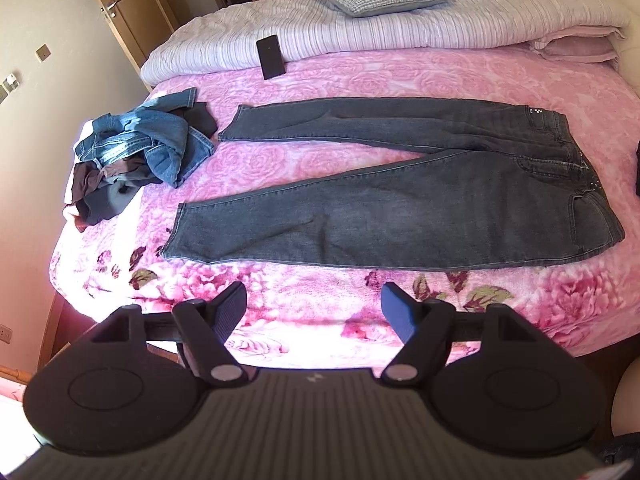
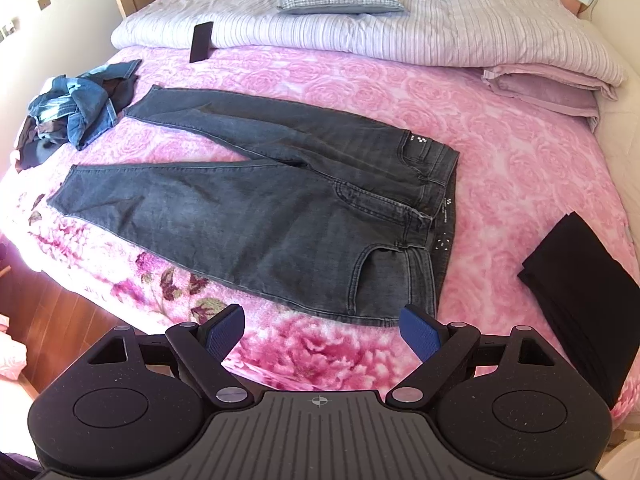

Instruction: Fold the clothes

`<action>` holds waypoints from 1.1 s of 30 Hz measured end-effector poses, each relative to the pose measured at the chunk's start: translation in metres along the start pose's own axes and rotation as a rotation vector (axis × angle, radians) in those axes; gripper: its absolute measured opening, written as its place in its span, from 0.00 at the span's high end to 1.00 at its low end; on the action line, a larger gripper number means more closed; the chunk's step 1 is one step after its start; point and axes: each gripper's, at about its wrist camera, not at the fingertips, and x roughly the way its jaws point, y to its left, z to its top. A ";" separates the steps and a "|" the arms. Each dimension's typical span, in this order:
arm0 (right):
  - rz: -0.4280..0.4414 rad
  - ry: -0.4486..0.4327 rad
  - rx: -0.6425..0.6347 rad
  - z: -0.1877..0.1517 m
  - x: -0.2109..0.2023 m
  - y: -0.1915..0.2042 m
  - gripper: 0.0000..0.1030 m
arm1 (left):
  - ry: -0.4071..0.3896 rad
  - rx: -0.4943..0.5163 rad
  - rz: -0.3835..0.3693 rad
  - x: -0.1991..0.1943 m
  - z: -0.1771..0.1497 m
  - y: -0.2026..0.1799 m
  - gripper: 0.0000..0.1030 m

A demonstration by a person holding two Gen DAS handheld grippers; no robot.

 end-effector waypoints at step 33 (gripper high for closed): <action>-0.202 -0.093 -0.557 -0.060 0.098 0.068 0.16 | -0.082 0.770 0.143 0.142 -0.035 0.058 0.32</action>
